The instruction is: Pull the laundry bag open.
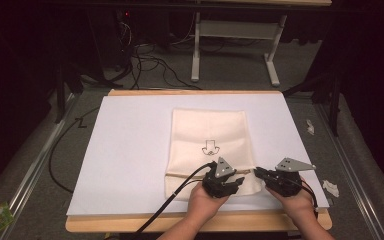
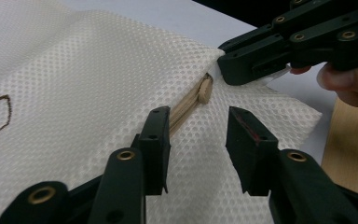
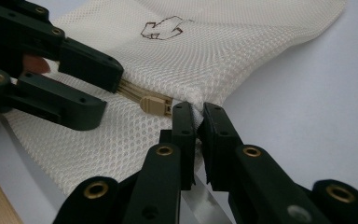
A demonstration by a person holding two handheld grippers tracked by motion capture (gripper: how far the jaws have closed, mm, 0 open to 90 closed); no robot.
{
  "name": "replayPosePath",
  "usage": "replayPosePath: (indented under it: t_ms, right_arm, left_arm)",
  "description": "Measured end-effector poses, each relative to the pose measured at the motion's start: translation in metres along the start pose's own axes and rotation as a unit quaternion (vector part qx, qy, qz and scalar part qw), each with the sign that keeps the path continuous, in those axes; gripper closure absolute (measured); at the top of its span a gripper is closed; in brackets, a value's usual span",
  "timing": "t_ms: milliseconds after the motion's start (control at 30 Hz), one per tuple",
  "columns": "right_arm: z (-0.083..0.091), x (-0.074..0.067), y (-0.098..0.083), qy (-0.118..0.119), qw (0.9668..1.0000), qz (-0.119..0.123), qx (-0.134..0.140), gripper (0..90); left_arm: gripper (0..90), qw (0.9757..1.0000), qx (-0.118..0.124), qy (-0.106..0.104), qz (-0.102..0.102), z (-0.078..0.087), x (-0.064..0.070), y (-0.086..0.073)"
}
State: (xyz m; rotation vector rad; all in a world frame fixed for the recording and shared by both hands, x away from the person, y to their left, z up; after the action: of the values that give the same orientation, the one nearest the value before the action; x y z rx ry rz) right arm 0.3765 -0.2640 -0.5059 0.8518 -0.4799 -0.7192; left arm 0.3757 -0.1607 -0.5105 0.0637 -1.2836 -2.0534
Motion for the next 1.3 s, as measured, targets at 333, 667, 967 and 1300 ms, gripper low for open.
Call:
replayPosePath:
  t_ms: [333,667,967,1300]
  right_arm:
    - [0.002,-0.002,0.005,0.005,0.9999,-0.005,0.016,85.4]
    - [0.003,-0.002,0.007,-0.002,0.9999,0.0,0.015,85.5]
    - [0.003,-0.002,0.007,-0.01,0.9999,0.007,0.011,86.0]
    - [0.006,0.002,0.007,-0.028,0.9995,0.003,0.012,86.6]
  left_arm:
    - [76.5,0.9998,-0.001,0.017,-0.013,-0.018,0.01,0.005]
    - [87.2,0.9993,0.001,0.032,-0.018,-0.02,0.011,0.006]
    - [87.6,0.9995,-0.007,0.026,-0.02,-0.017,0.008,0.005]
    - [87.7,0.9994,-0.017,0.028,-0.01,-0.01,-0.001,0.0]
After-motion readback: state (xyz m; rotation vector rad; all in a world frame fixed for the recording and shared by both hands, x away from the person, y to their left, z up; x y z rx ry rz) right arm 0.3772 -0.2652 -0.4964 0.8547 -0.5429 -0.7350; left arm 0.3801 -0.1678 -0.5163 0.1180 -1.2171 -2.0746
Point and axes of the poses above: each handheld gripper's, and its own axes: z roughly backward along the jaws, y roughly out of its top, x roughly to its right, the point moved 10 cm from there along -z, roughly forward along the jaws, and after that the axes turned 11 degrees about z, right-handed, at the moved point
